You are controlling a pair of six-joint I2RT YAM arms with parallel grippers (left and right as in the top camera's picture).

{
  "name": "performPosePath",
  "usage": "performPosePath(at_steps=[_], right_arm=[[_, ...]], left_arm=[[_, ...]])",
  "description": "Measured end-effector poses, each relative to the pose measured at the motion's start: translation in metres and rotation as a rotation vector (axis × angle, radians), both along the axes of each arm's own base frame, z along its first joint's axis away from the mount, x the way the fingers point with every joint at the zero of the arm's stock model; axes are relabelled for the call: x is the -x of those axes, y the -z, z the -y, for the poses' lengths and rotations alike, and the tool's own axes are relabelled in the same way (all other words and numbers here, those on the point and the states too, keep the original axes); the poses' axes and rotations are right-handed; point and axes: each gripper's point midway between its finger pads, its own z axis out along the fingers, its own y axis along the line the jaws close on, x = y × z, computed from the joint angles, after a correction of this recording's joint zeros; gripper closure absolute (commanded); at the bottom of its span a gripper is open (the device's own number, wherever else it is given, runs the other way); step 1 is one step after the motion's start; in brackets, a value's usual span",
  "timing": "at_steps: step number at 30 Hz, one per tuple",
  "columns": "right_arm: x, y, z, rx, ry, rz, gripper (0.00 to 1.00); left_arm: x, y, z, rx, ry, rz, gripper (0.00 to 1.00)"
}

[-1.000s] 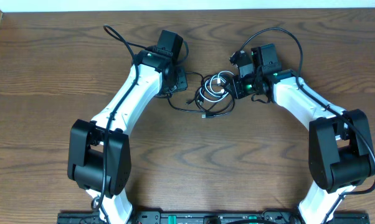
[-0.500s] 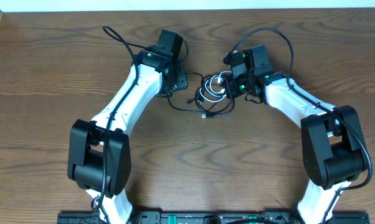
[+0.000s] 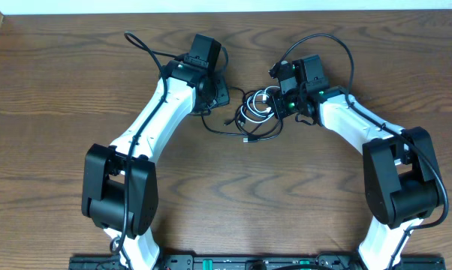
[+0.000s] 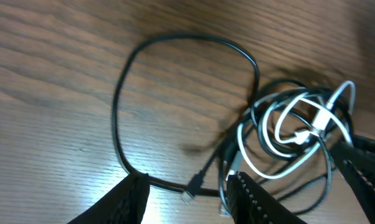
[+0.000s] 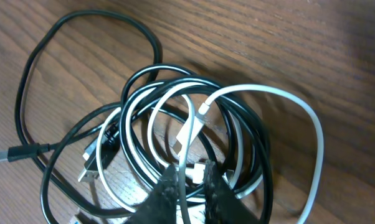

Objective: Untangle cables

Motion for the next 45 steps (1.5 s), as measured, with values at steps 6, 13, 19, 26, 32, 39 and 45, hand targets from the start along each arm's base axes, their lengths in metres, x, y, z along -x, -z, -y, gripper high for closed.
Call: performPosePath(at_steps=[6, 13, 19, 26, 32, 39, 45], right_arm=[[0.005, -0.001, -0.006, -0.037, -0.013, -0.023, 0.99], [0.018, -0.02, -0.009, -0.098, -0.024, -0.067, 0.99], [0.024, -0.104, 0.005, -0.191, -0.019, 0.045, 0.99], [0.039, -0.181, 0.012, -0.292, -0.04, 0.179, 0.99], [0.045, -0.191, 0.009, -0.328, -0.046, 0.175, 0.99], [0.048, -0.188, 0.009, -0.332, -0.039, 0.147, 0.99], [0.052, -0.172, 0.02, -0.276, 0.023, 0.085, 0.75]], left_arm=[[0.006, -0.001, 0.014, 0.057, 0.027, -0.021, 0.55], [0.009, -0.003, 0.026, 0.1, 0.052, -0.03, 0.55], [0.007, -0.008, 0.035, 0.152, 0.071, -0.018, 0.55], [0.001, -0.012, 0.04, 0.176, 0.071, 0.008, 0.54], [0.0, -0.012, 0.042, 0.179, 0.079, 0.015, 0.49], [0.002, -0.015, 0.057, 0.165, 0.178, 0.058, 0.49], [0.001, -0.003, 0.071, 0.161, 0.228, 0.064, 0.44]])
